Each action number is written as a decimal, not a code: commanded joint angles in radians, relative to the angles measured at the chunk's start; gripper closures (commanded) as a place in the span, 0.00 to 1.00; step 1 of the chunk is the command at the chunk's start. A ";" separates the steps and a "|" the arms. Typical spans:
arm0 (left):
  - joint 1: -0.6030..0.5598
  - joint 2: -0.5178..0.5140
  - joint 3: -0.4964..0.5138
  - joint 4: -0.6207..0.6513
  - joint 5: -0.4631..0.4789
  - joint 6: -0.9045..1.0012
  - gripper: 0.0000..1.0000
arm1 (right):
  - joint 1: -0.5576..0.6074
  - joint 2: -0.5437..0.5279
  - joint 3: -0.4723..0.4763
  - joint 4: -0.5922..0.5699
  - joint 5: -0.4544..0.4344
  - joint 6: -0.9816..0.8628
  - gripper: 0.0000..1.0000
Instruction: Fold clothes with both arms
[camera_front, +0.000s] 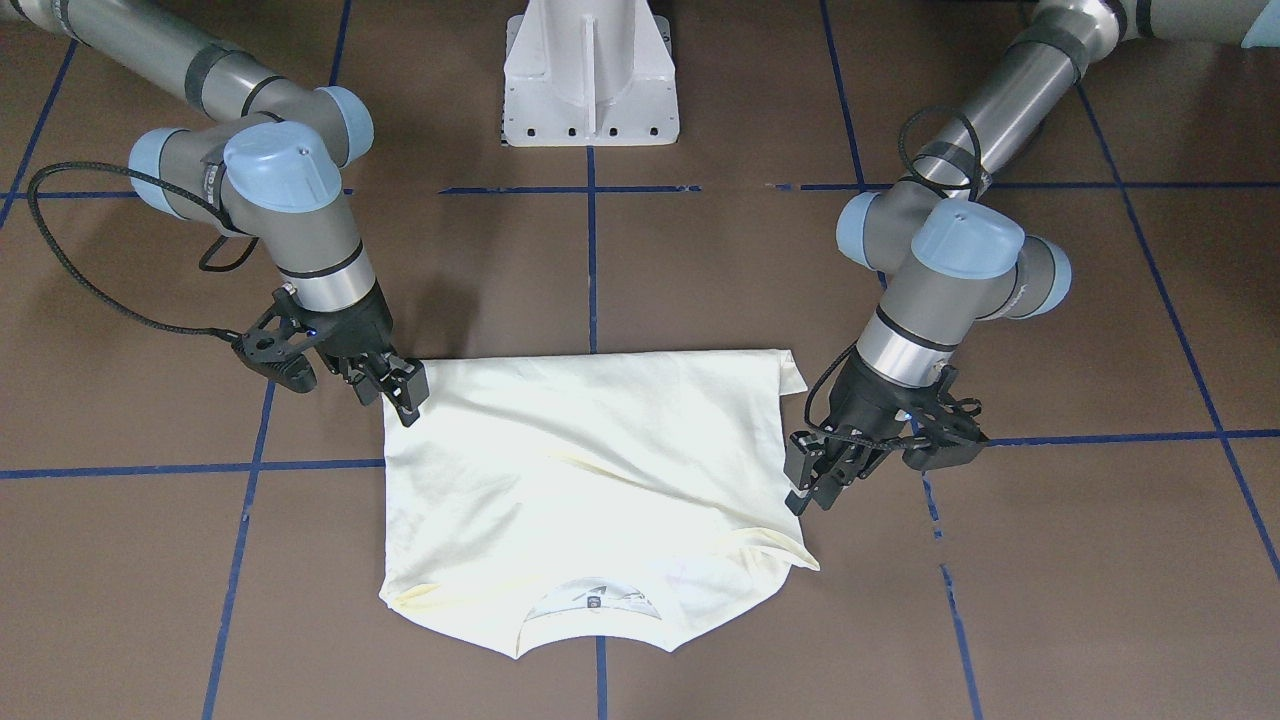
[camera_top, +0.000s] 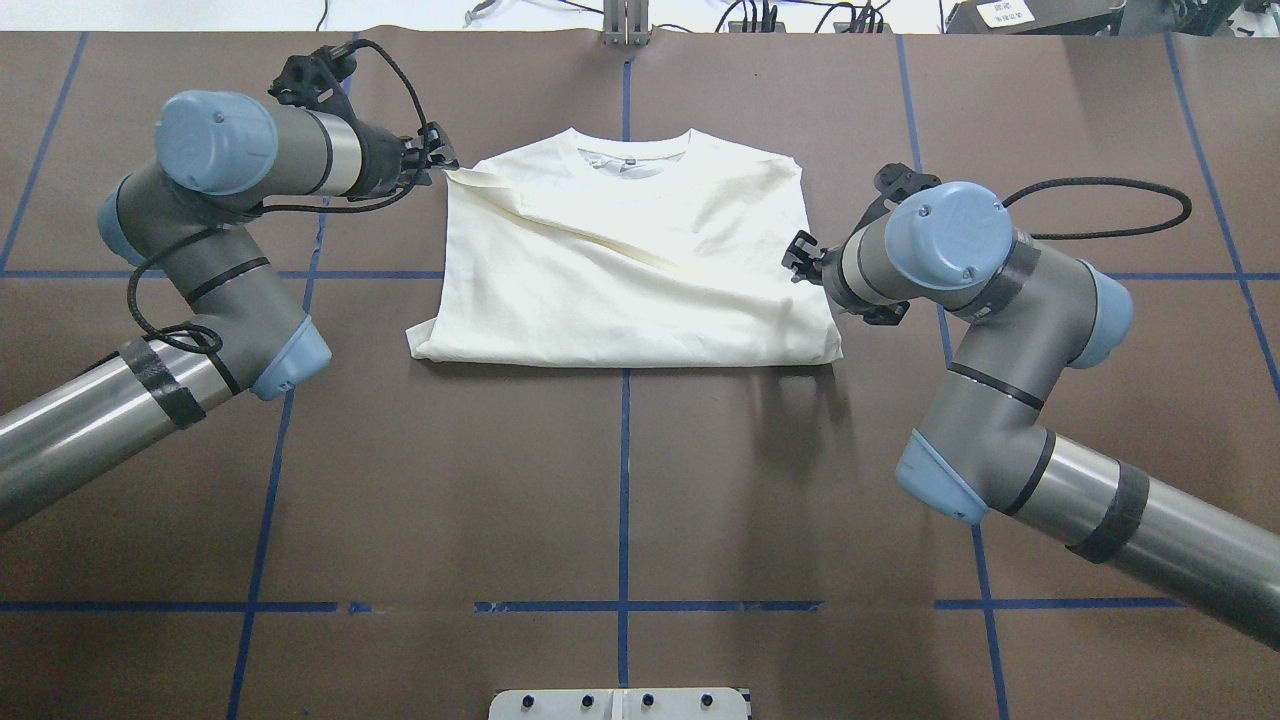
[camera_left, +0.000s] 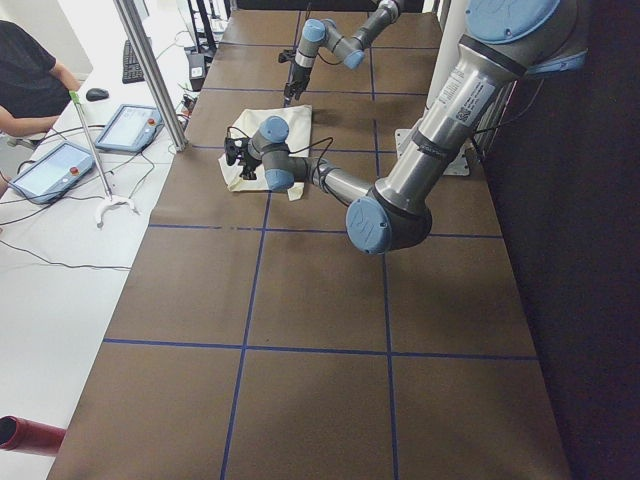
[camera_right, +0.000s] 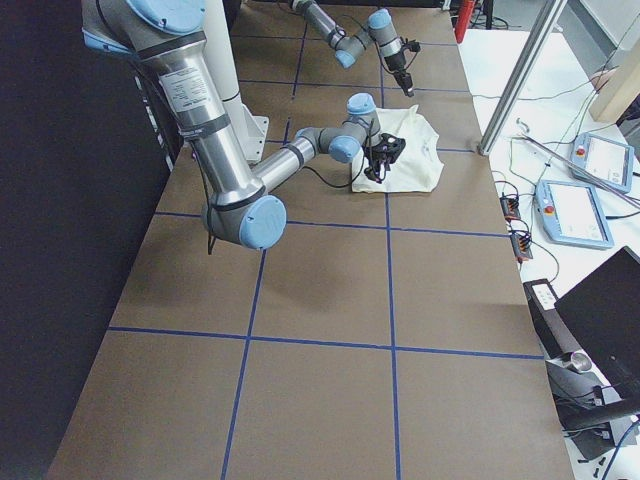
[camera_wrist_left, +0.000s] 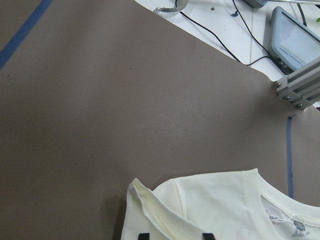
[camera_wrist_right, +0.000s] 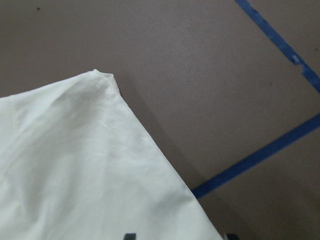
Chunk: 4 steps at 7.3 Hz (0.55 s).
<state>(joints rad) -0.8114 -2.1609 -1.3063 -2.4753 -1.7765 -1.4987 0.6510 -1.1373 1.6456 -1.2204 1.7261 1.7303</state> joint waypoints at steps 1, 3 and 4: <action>-0.035 0.012 -0.073 0.012 0.005 -0.005 0.53 | -0.020 -0.018 0.017 -0.001 -0.011 0.032 0.32; -0.063 0.019 -0.074 0.012 0.006 -0.003 0.53 | -0.033 -0.028 0.020 0.001 -0.010 0.049 0.33; -0.063 0.019 -0.074 0.012 0.006 -0.003 0.53 | -0.048 -0.042 0.020 0.001 -0.016 0.051 0.33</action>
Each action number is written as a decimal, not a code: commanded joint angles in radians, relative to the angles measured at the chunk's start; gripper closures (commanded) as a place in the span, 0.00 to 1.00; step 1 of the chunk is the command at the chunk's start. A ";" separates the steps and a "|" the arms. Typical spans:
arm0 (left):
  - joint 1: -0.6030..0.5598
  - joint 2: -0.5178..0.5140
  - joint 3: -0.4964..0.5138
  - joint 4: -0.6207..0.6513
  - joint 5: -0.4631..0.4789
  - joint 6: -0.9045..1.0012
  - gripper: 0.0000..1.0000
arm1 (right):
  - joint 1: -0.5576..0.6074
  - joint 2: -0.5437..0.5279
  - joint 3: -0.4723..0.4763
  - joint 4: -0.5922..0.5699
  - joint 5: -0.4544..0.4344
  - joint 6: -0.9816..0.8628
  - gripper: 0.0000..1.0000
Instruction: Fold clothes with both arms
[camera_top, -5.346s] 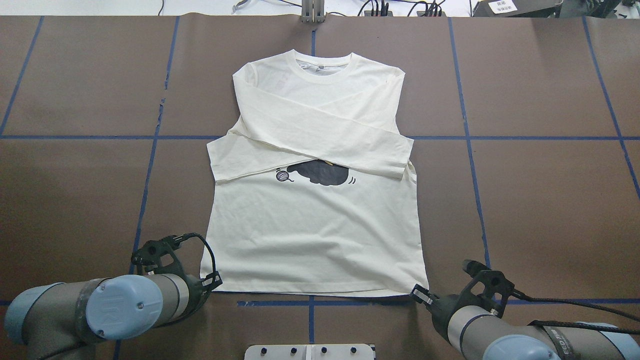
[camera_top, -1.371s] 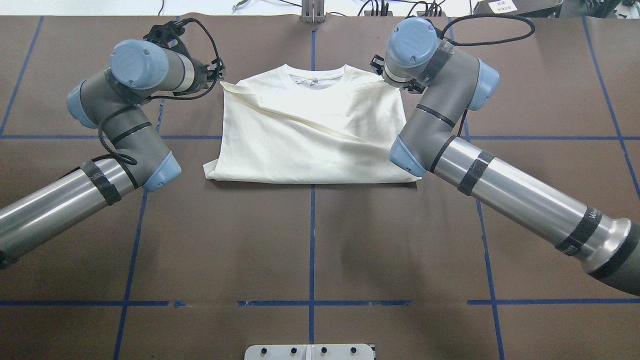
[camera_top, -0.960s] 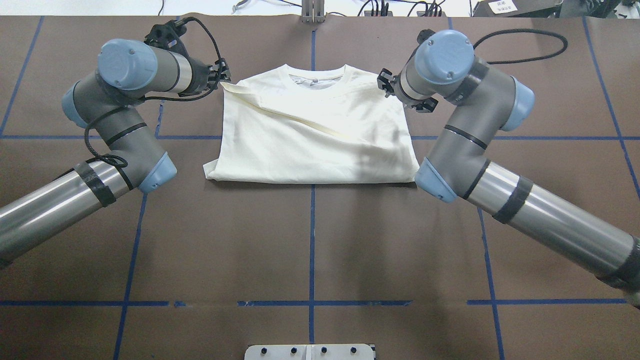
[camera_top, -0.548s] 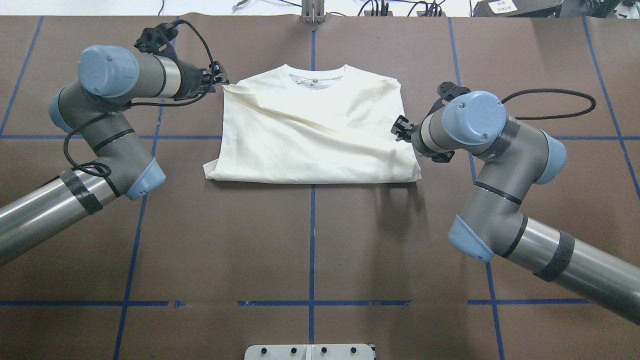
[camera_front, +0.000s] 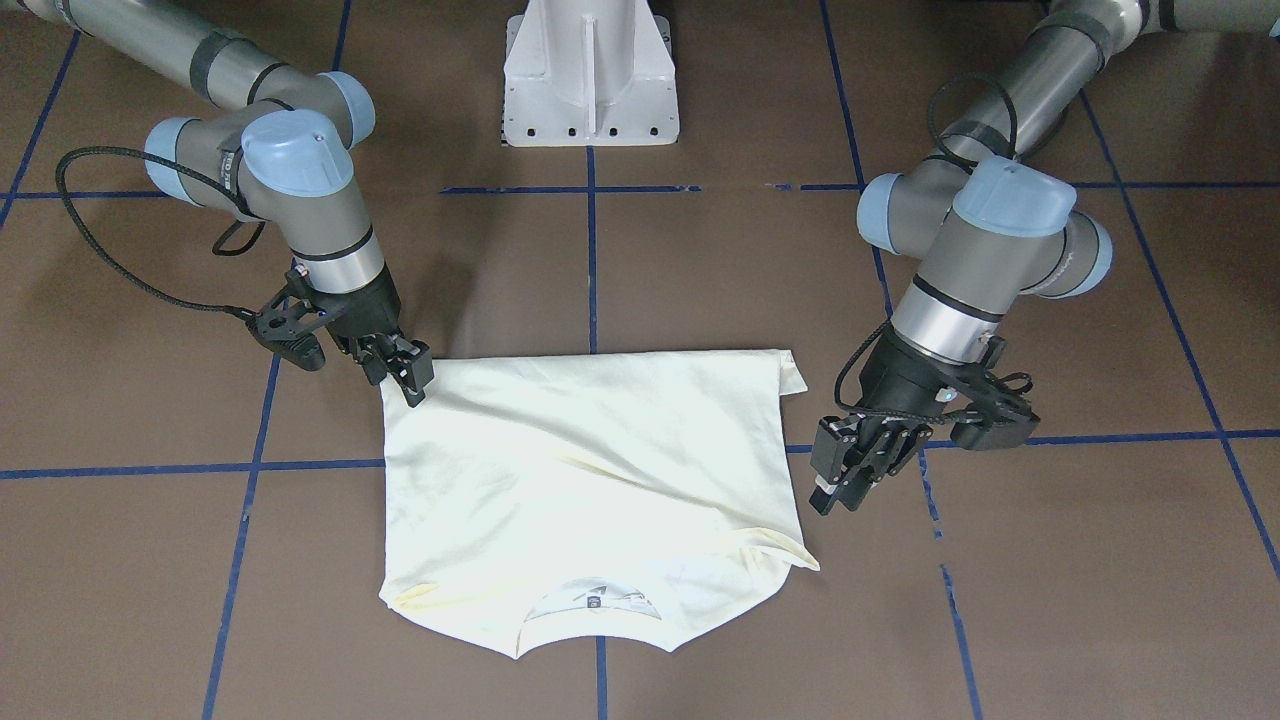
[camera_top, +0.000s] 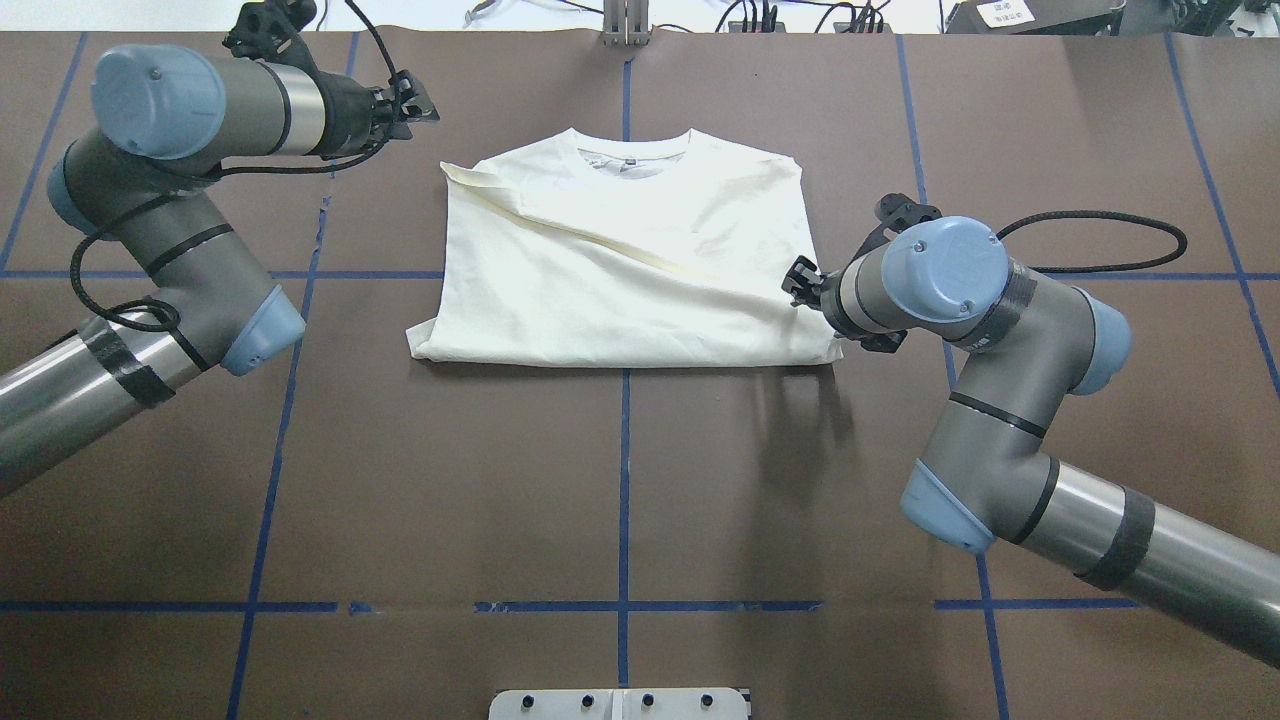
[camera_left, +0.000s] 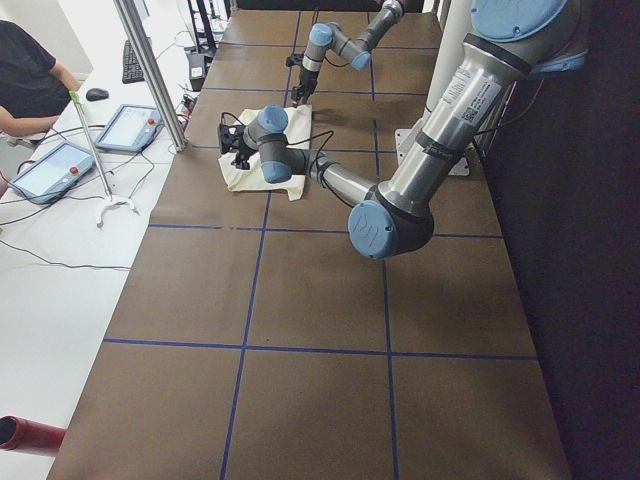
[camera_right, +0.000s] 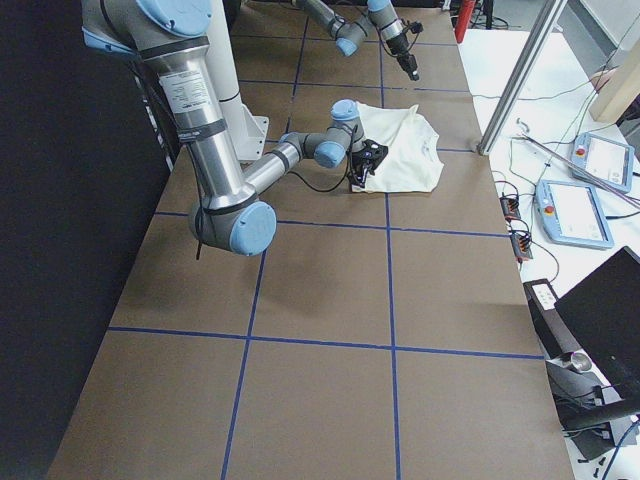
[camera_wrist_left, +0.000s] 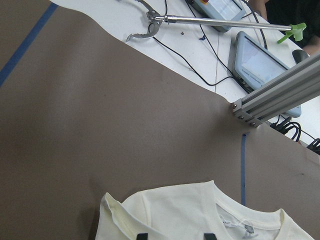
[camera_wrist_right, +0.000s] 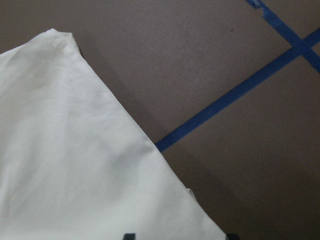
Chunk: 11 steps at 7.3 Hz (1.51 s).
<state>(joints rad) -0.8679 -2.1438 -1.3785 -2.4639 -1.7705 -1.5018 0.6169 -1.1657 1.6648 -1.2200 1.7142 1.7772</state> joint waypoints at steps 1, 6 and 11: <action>-0.008 0.004 -0.001 0.000 0.000 0.000 0.53 | -0.014 -0.018 0.018 -0.001 0.004 0.002 0.34; -0.008 0.004 0.001 -0.001 0.002 -0.001 0.53 | -0.046 -0.060 0.030 -0.006 -0.001 0.002 0.37; -0.006 0.002 0.029 -0.003 0.006 0.002 0.53 | -0.048 -0.064 0.067 -0.009 0.004 0.004 1.00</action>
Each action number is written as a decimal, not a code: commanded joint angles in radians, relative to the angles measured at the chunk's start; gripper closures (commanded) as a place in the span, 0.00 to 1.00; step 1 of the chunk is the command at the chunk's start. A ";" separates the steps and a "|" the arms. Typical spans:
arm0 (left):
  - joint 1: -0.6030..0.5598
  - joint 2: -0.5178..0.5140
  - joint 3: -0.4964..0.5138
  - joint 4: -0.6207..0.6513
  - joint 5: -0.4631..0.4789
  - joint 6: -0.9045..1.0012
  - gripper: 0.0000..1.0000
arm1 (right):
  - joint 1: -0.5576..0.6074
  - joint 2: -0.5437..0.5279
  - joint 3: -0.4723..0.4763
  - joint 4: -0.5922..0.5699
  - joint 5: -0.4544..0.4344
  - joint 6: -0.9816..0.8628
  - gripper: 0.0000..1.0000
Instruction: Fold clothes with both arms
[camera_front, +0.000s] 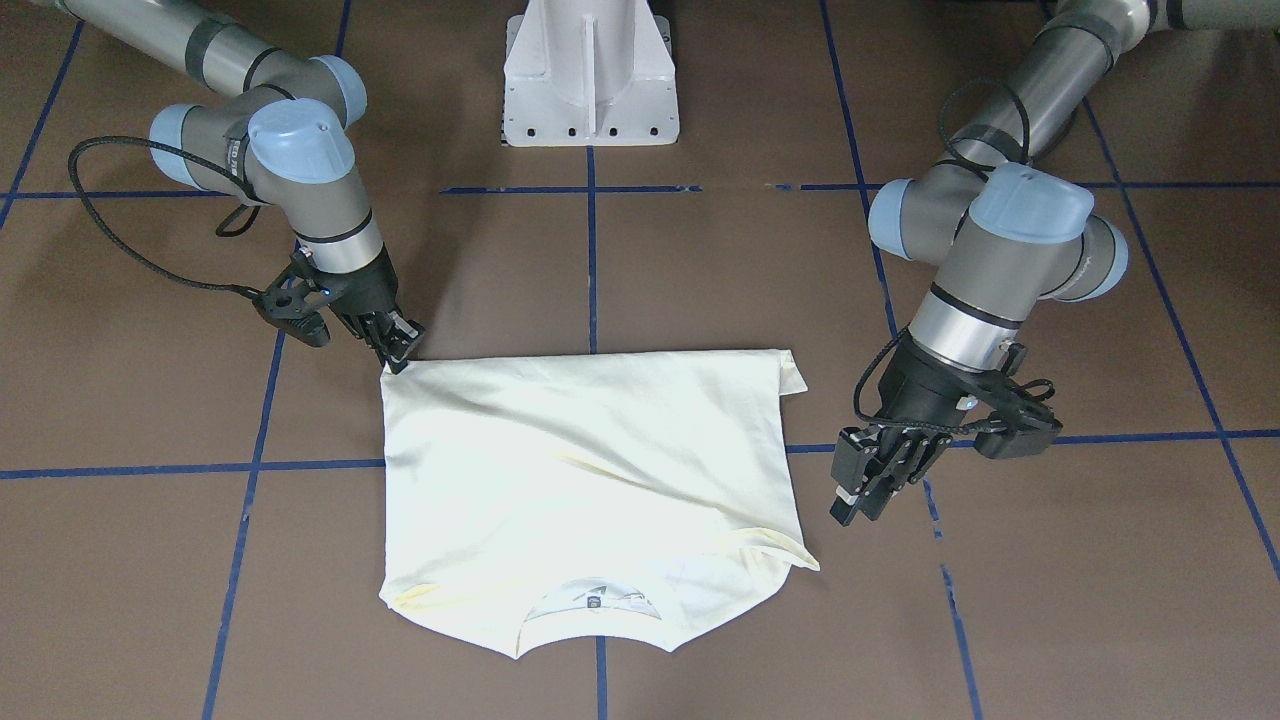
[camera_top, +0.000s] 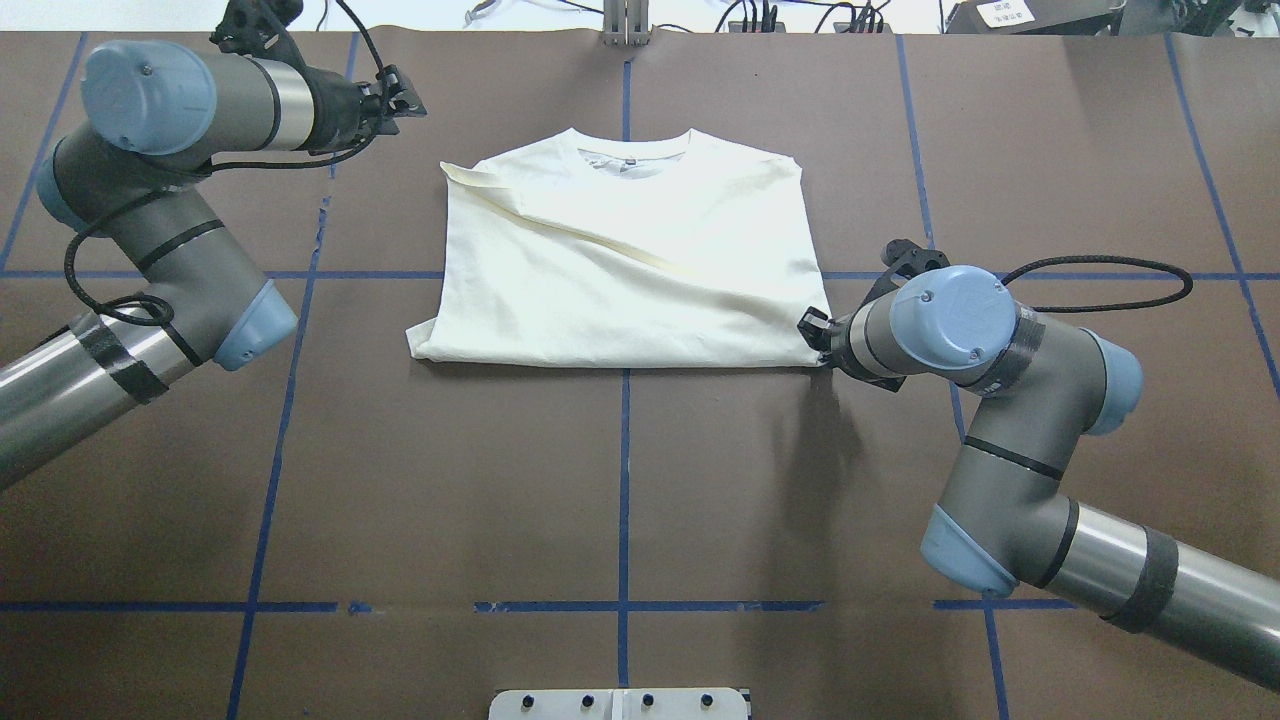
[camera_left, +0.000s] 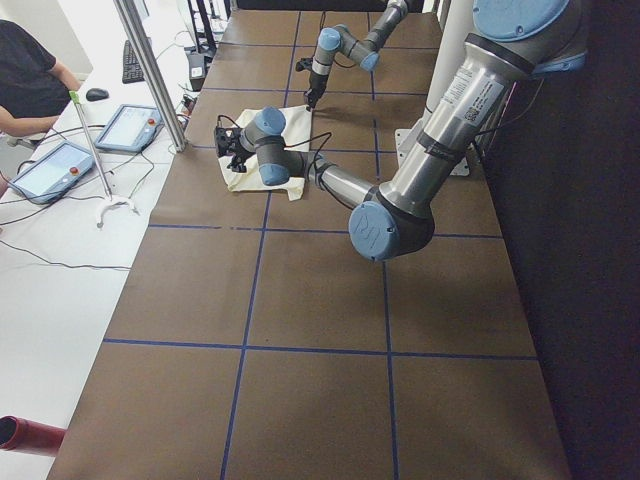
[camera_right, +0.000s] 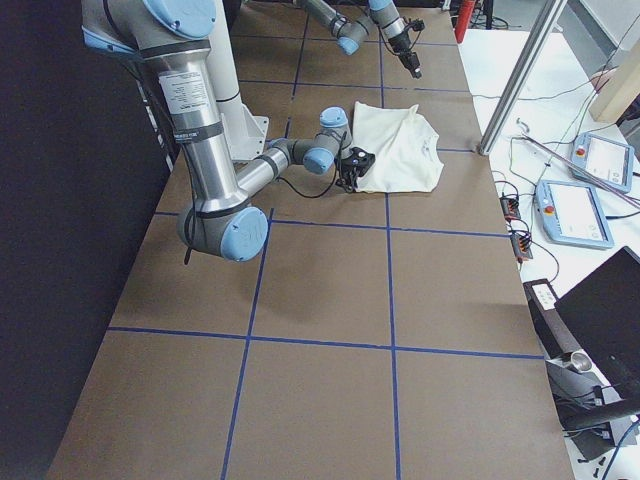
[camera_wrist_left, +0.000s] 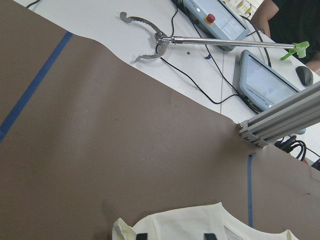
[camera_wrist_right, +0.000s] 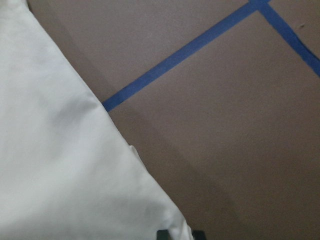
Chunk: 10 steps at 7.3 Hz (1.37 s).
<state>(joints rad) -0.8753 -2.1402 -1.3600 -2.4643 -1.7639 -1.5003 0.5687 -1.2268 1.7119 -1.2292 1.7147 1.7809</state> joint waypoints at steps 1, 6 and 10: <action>0.001 -0.001 0.019 -0.010 0.000 0.000 0.53 | -0.006 -0.044 0.090 -0.001 0.017 -0.003 1.00; 0.122 0.040 -0.152 -0.008 -0.050 -0.074 0.54 | -0.635 -0.489 0.606 -0.001 0.048 0.015 1.00; 0.273 0.141 -0.388 0.153 -0.099 -0.460 0.03 | -0.372 -0.383 0.600 0.005 0.055 0.029 0.00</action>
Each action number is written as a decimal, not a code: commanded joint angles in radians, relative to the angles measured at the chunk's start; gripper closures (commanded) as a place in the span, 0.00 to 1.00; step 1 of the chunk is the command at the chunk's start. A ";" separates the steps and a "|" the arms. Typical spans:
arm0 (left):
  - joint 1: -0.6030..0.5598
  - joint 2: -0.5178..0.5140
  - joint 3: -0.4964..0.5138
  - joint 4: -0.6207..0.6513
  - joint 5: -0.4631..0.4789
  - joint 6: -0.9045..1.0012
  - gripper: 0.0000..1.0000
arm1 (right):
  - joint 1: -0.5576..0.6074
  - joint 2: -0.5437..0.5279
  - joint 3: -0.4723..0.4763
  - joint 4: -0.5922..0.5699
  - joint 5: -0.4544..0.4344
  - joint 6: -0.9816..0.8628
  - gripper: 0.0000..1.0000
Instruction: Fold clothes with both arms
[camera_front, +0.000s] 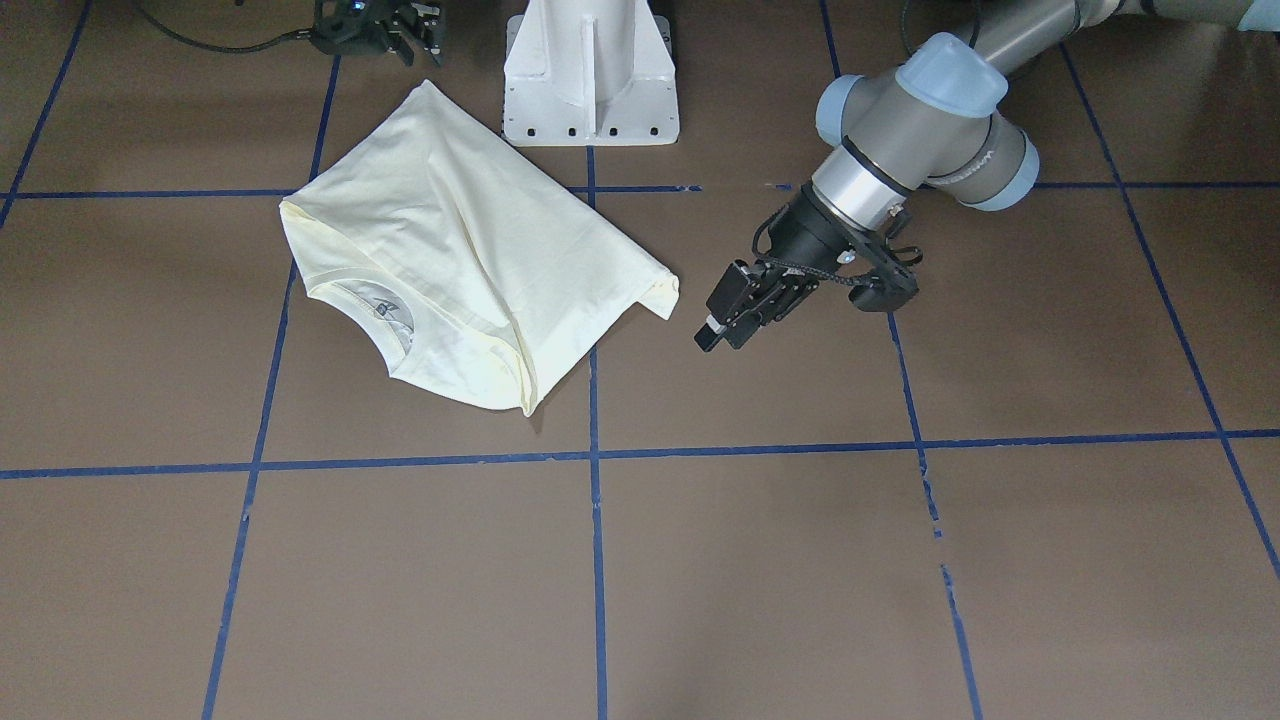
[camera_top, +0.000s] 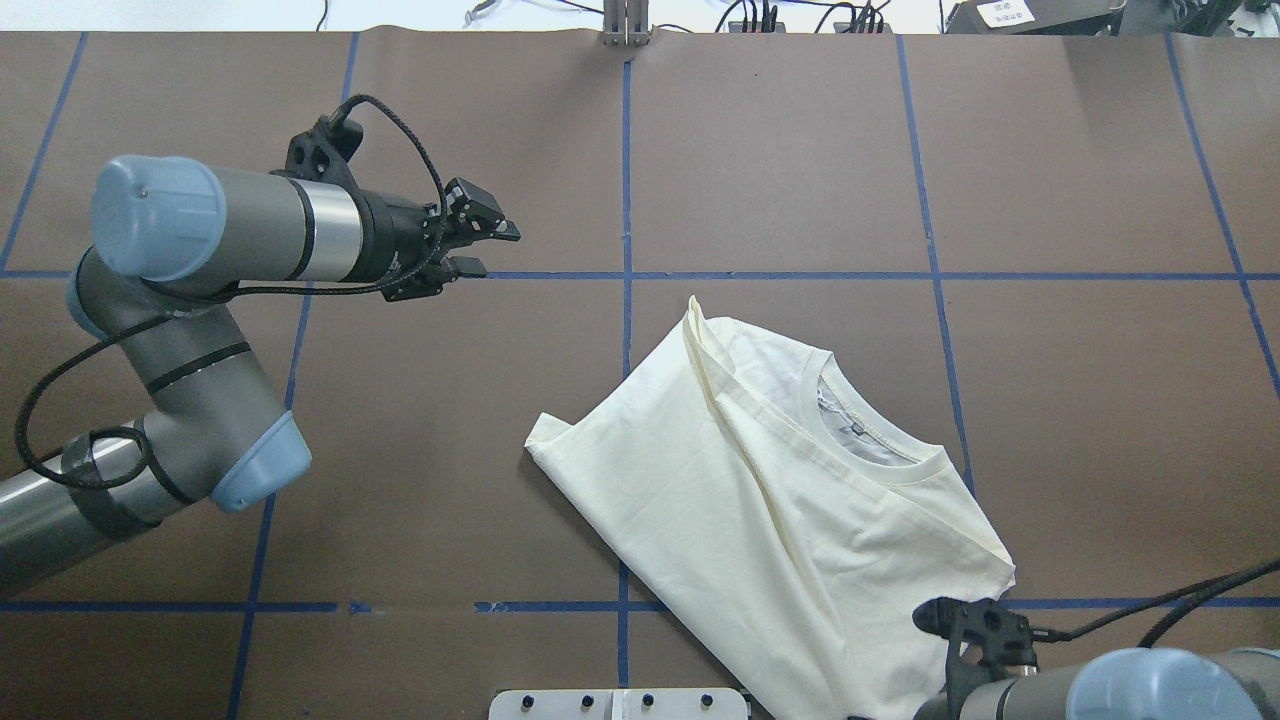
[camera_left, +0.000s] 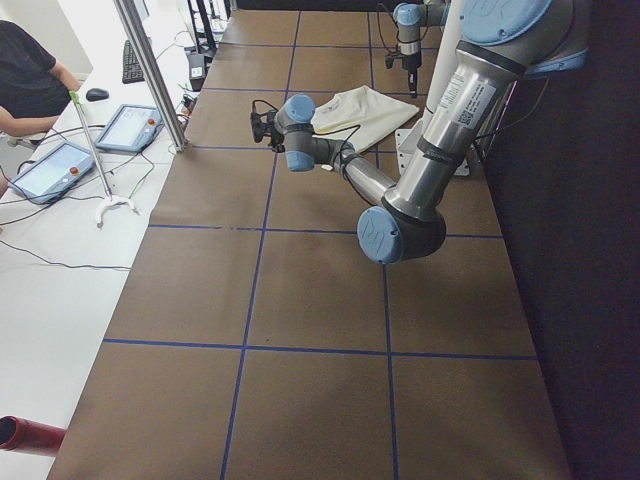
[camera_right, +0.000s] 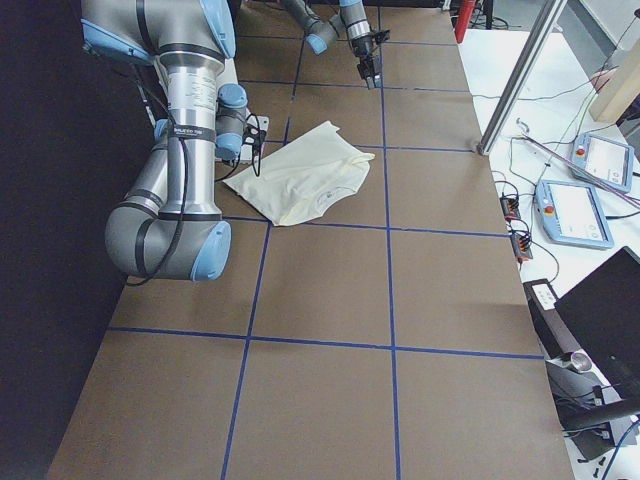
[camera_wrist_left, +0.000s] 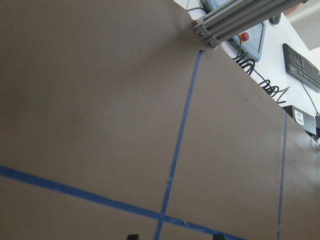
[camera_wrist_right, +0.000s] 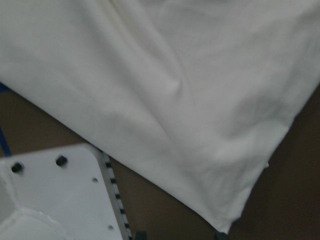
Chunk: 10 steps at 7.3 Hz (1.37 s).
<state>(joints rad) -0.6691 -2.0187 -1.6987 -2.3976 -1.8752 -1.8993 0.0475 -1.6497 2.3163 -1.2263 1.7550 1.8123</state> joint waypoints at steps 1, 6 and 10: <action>0.171 0.018 -0.077 0.232 0.107 -0.063 0.11 | 0.275 0.092 -0.033 -0.007 0.012 -0.004 0.00; 0.361 -0.017 -0.035 0.414 0.231 -0.107 0.34 | 0.460 0.134 -0.137 -0.009 0.014 -0.013 0.00; 0.338 -0.025 -0.056 0.411 0.287 -0.060 1.00 | 0.465 0.122 -0.137 -0.009 0.014 -0.011 0.00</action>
<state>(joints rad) -0.3223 -2.0420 -1.7390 -1.9841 -1.6188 -1.9868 0.5119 -1.5234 2.1809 -1.2348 1.7687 1.8007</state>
